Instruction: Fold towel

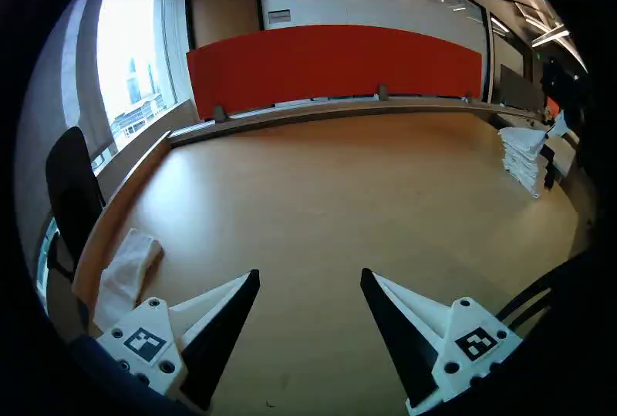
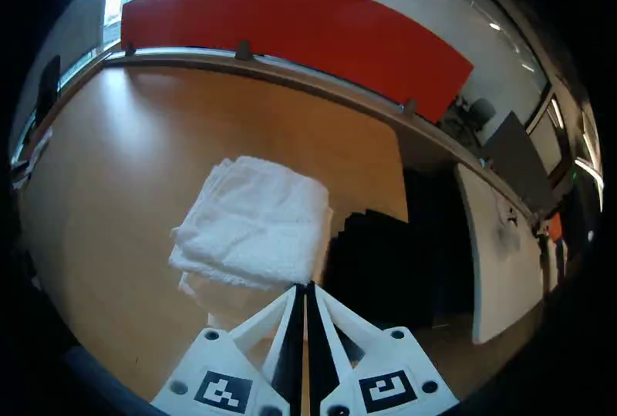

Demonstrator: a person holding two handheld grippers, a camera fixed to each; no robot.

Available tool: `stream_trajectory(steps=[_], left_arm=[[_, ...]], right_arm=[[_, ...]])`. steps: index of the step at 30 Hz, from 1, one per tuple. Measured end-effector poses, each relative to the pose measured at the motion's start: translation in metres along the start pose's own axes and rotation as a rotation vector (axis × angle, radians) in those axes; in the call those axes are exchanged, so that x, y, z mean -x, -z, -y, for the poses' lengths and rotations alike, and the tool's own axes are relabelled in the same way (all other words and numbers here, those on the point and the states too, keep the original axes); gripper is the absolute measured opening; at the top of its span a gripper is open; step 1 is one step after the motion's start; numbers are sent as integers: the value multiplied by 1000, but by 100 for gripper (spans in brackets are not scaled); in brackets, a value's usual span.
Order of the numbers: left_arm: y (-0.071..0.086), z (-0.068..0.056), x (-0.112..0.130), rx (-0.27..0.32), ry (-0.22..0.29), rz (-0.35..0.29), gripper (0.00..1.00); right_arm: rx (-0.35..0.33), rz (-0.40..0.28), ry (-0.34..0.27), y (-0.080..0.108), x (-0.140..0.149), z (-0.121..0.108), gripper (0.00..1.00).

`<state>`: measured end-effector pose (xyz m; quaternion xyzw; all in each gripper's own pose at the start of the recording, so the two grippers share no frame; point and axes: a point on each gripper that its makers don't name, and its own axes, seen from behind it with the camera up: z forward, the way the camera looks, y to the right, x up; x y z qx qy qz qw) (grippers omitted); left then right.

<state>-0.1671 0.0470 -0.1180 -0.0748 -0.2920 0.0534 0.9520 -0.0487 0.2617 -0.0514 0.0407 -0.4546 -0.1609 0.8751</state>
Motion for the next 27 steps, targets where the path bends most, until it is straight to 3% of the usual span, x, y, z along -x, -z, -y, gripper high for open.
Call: stream_trajectory(steps=[27], left_arm=[[1, 2, 1, -6, -10, 10, 97]], right_arm=[[20, 104, -84, -20, 52, -6, 1]])
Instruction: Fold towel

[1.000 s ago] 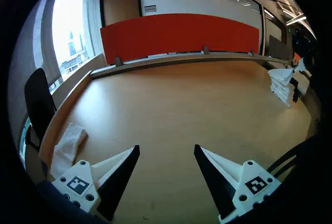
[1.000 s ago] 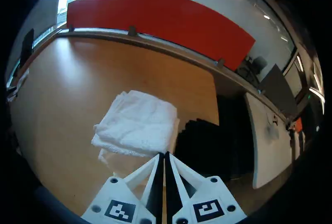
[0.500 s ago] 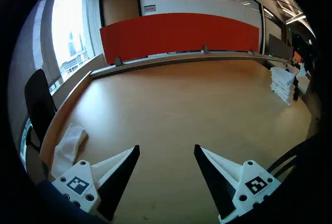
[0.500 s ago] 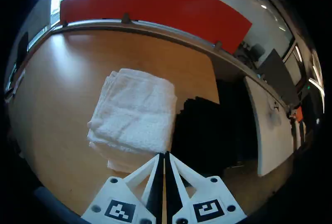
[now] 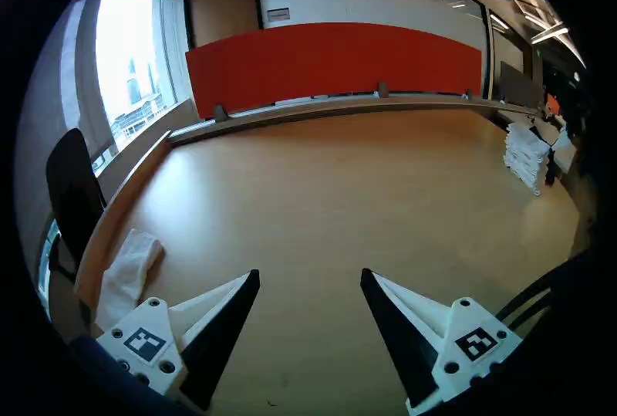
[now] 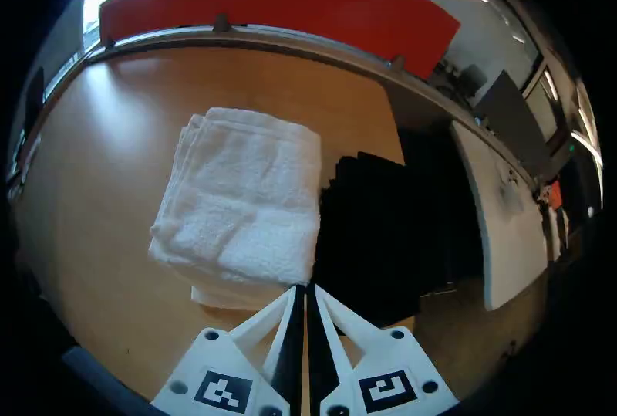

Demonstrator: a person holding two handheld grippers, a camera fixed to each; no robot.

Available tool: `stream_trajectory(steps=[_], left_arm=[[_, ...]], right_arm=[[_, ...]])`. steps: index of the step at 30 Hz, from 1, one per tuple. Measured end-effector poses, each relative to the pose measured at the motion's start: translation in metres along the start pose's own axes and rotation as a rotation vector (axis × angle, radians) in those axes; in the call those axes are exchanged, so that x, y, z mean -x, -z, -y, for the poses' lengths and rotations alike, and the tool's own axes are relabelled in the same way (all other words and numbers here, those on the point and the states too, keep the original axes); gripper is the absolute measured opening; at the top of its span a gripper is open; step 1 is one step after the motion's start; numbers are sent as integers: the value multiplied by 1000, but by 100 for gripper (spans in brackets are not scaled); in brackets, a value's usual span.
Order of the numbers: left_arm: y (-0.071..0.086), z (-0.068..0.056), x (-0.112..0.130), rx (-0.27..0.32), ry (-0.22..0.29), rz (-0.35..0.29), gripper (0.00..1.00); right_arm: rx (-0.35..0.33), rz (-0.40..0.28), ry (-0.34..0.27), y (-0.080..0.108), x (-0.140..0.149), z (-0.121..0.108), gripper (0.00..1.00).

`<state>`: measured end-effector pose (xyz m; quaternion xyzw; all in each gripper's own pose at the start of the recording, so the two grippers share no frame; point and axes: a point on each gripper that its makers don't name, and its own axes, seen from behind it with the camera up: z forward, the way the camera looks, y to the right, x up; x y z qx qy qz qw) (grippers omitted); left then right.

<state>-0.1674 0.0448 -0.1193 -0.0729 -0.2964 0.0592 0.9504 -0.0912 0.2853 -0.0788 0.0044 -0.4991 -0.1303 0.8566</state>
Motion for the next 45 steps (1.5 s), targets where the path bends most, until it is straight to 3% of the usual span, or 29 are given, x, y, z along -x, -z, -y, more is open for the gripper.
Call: stream_trajectory(steps=[33, 41, 45], left_arm=[[2, 0, 3, 2, 4, 4, 98], [3, 2, 2, 1, 4, 1, 98], [3, 2, 2, 2, 6, -1, 97]], right_arm=[[6, 16, -9, -2, 9, 5, 5], [-7, -1, -9, 2, 8, 10, 31], [-11, -14, -14, 5, 7, 13, 69]])
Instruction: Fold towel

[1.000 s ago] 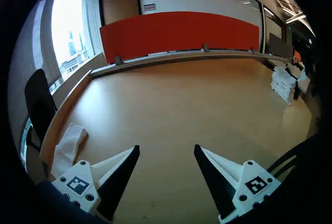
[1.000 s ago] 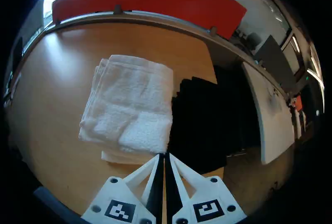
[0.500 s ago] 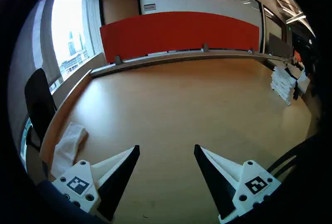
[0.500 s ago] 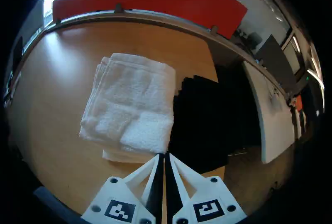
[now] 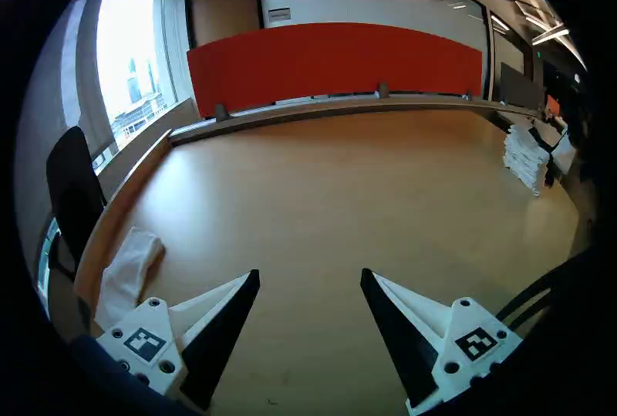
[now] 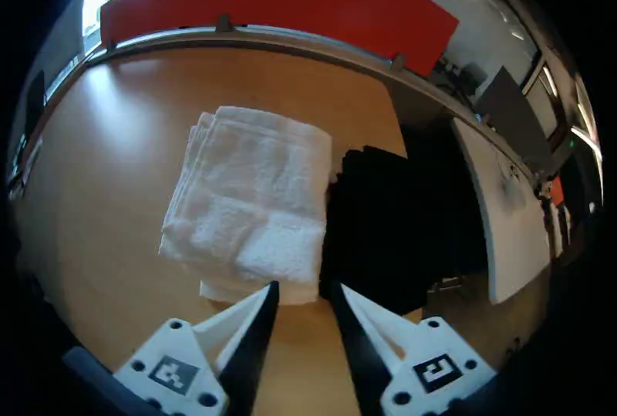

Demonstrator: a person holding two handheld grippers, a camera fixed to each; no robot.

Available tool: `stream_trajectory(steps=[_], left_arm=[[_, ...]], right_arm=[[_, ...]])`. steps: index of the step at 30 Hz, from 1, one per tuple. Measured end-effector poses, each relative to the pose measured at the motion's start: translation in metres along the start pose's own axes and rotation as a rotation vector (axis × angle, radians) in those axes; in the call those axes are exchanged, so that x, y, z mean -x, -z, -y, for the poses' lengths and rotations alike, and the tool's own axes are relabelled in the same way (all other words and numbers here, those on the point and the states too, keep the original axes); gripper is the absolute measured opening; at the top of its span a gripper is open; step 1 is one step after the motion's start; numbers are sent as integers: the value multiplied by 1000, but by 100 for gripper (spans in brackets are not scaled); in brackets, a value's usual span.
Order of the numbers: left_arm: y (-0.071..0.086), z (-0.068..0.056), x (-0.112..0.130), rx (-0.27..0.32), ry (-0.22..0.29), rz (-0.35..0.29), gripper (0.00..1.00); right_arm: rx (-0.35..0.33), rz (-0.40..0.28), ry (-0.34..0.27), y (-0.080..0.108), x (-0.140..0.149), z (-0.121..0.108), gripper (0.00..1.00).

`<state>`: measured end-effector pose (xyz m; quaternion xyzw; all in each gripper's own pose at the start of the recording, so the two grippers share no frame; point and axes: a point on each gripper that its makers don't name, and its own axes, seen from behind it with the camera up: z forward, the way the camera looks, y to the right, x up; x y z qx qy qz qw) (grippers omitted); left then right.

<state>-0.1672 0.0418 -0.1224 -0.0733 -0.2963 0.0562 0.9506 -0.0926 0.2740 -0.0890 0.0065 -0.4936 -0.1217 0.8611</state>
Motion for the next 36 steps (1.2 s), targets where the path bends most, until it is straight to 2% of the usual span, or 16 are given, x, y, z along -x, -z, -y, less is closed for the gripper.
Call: stream_trajectory(steps=[3, 5, 15, 28, 36], left_arm=[[0, -1, 0, 2, 1, -1, 98], [0, -1, 0, 2, 2, -2, 98], [2, 2, -1, -3, 12, -7, 98], [4, 5, 0, -9, 25, -12, 98], [5, 5, 1, -11, 25, -11, 97]], right_arm=[[0, -16, -8, 2, -2, 2, 93], [4, -23, -14, 3, -4, 3, 99], [4, -65, -61, 6, -16, 10, 100], [-33, -150, -173, 10, -38, 27, 100], [-58, -179, -180, 9, -48, 36, 100]])
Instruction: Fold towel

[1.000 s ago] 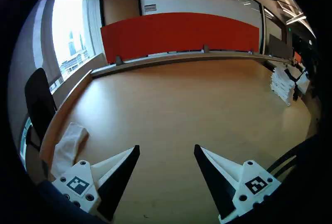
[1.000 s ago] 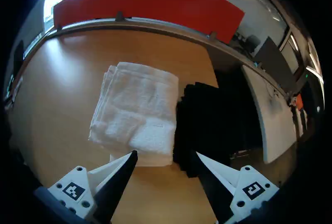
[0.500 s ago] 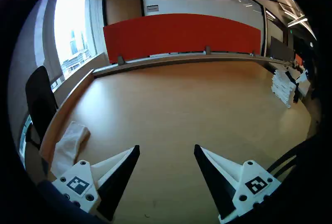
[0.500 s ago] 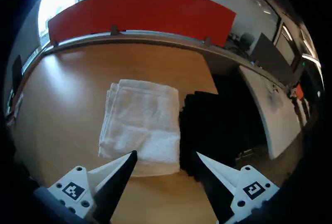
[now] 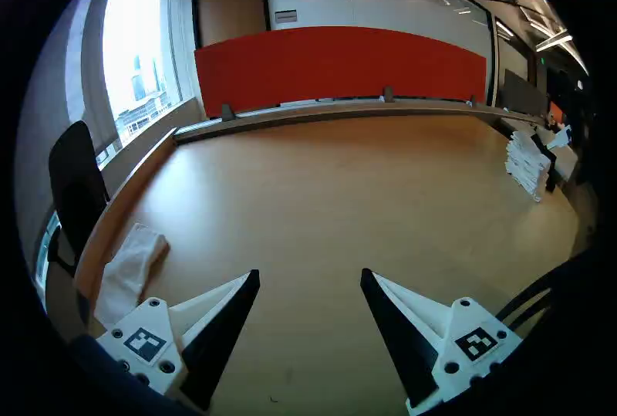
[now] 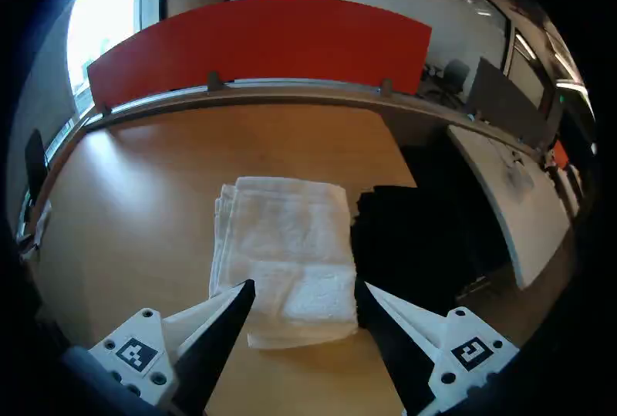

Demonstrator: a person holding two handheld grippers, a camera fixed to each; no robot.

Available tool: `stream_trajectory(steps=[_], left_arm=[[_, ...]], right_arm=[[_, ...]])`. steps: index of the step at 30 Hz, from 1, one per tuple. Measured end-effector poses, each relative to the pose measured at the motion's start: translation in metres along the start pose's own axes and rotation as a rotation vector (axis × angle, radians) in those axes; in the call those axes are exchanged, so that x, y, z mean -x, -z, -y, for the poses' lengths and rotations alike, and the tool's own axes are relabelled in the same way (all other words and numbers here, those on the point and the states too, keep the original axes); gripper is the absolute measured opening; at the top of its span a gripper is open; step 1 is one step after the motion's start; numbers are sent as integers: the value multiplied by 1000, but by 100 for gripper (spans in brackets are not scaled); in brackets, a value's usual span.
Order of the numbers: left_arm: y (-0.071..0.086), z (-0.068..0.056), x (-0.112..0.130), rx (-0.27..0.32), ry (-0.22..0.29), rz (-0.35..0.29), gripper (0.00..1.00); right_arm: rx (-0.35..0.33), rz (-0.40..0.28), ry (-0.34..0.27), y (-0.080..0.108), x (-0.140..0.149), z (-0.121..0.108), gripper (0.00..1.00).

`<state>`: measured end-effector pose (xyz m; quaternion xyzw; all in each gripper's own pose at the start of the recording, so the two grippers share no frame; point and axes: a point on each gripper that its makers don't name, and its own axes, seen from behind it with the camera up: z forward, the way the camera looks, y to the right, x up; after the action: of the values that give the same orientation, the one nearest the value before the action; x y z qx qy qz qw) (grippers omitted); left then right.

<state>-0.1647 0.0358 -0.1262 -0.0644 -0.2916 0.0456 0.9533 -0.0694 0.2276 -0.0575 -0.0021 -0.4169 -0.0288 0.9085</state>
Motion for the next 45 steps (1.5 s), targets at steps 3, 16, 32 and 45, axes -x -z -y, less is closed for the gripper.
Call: stream_trajectory(steps=[3, 16, 32, 45], left_arm=[[0, 0, 0, -2, 0, 1, 97], [3, 5, 3, -21, 6, 10, 98], [2, 13, 8, -54, 26, 22, 97], [1, 13, 8, -58, 27, 25, 97]], right_arm=[[-4, 3, 14, -3, -2, 1, 100], [-31, -7, 60, -22, -33, 9, 100], [-56, -9, 98, -53, -67, 16, 100], [-67, 5, 110, -67, -71, 21, 100]])
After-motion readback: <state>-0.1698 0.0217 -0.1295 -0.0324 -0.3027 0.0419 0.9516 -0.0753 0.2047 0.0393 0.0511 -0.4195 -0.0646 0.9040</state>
